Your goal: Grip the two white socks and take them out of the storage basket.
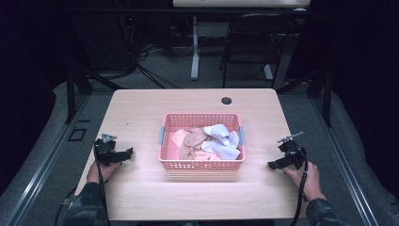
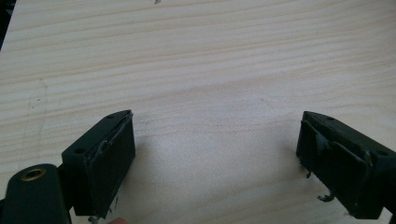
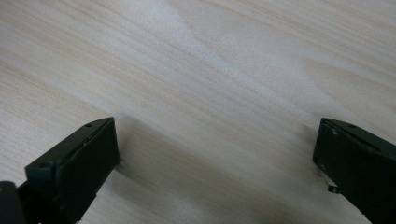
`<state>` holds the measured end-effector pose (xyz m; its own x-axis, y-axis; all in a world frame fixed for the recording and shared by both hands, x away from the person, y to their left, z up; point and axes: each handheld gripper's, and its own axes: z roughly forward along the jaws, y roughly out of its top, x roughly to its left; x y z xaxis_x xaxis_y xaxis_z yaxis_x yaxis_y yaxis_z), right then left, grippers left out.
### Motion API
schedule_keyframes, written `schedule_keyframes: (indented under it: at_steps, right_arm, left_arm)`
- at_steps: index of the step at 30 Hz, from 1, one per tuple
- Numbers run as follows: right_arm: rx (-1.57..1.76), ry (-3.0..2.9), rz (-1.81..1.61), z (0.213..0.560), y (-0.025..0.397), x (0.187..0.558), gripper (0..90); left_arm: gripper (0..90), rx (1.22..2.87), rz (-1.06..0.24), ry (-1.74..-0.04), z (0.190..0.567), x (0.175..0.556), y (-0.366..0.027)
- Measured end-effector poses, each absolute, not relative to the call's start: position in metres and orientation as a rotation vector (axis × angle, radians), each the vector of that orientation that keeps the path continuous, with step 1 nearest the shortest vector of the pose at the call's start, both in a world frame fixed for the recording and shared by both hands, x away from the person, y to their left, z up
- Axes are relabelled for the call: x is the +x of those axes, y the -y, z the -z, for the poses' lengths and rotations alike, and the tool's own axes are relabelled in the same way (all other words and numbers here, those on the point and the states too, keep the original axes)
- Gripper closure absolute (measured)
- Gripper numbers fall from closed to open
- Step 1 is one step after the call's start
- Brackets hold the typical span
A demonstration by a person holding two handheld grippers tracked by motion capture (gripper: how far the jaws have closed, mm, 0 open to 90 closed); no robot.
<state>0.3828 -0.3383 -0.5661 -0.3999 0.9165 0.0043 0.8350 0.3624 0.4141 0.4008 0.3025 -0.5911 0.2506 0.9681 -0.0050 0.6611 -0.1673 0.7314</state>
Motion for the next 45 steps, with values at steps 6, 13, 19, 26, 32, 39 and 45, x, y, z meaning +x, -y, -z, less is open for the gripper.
schedule_keyframes:
  at_steps: [6,13,19,26,32,39,45]
  right_arm:
    - [1.580,-2.436,-0.474,0.561,0.340,0.387,3.2]
    - [1.574,-2.468,-0.482,0.552,0.335,0.388,1.2]
    - [1.542,-2.472,-0.506,0.541,0.327,0.387,1.3]
    - [1.512,-2.512,-0.527,0.524,0.321,0.389,1.3]
    - [1.464,-2.508,-0.584,0.499,0.307,0.389,1.7]
    - [1.423,-2.540,-0.601,0.473,0.295,0.394,2.3]
    - [1.382,-2.570,-0.591,0.458,0.281,0.403,2.3]
  left_arm:
    - [11.2,1.907,-0.636,-1.480,0.591,0.401,-0.302]
    - [11.1,1.910,-0.638,-1.476,0.591,0.401,-0.302]
    - [11.2,1.911,-0.639,-1.476,0.591,0.401,-0.302]
    - [11.2,1.910,-0.639,-1.475,0.591,0.401,-0.302]
    - [11.2,1.909,-0.639,-1.479,0.591,0.401,-0.302]
    - [11.2,1.909,-0.639,-1.479,0.591,0.401,-0.302]
    - [11.2,1.908,-0.640,-1.479,0.591,0.401,-0.302]
